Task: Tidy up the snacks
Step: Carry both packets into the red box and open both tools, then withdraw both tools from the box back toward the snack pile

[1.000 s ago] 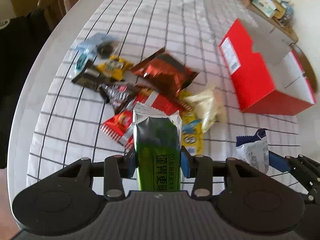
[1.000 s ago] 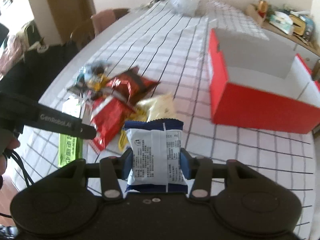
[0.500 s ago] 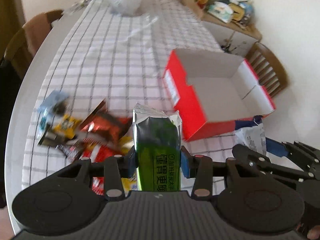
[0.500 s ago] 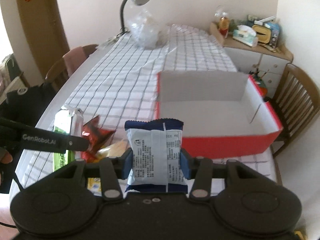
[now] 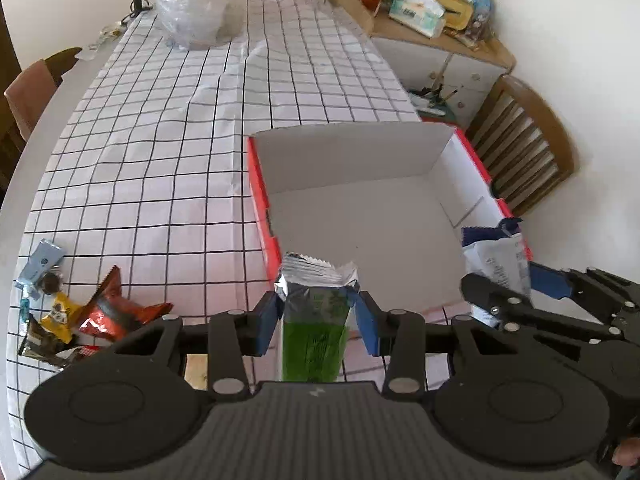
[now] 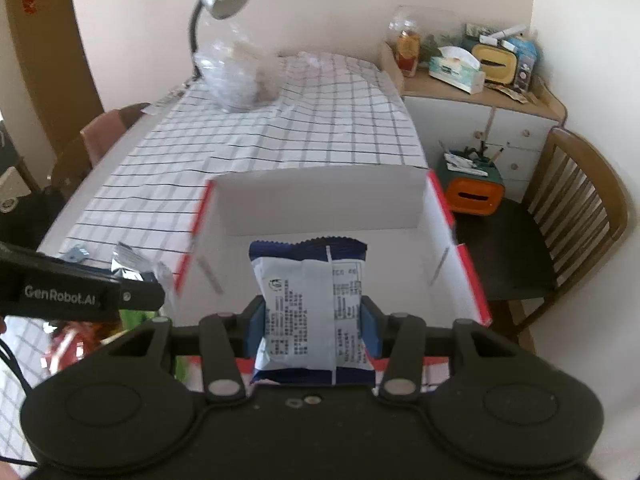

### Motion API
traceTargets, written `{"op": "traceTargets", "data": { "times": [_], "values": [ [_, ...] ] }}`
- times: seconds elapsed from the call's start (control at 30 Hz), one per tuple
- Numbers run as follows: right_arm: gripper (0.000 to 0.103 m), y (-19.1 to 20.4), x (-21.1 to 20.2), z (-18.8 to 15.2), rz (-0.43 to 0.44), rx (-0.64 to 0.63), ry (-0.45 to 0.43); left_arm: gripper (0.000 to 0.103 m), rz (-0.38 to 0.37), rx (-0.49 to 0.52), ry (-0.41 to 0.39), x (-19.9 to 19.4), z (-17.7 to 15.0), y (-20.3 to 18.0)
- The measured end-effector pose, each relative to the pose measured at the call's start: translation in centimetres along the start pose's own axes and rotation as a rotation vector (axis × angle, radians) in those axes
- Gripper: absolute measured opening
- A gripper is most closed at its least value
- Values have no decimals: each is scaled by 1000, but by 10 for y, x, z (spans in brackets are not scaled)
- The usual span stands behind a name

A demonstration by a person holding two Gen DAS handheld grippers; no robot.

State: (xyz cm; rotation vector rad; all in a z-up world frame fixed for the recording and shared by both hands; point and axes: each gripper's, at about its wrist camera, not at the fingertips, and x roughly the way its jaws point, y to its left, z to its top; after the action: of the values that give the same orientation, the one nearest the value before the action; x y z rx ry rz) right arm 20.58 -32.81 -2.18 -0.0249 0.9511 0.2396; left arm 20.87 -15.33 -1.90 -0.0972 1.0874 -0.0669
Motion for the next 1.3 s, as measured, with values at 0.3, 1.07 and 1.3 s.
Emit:
{"op": "traceTargets", "data": {
  "times": [0.3,1.07,1.3],
  "values": [
    [47,-46,27,13,53,3,19,19,64,-7,-54,-4,43,-22],
    [65,-56,96,0,59,-78,170,20,110,-52,97,66,7,-33],
    [75,-48,63,3,95,-85,113,21,82,-58,53,49,1,-27]
  ]
}}
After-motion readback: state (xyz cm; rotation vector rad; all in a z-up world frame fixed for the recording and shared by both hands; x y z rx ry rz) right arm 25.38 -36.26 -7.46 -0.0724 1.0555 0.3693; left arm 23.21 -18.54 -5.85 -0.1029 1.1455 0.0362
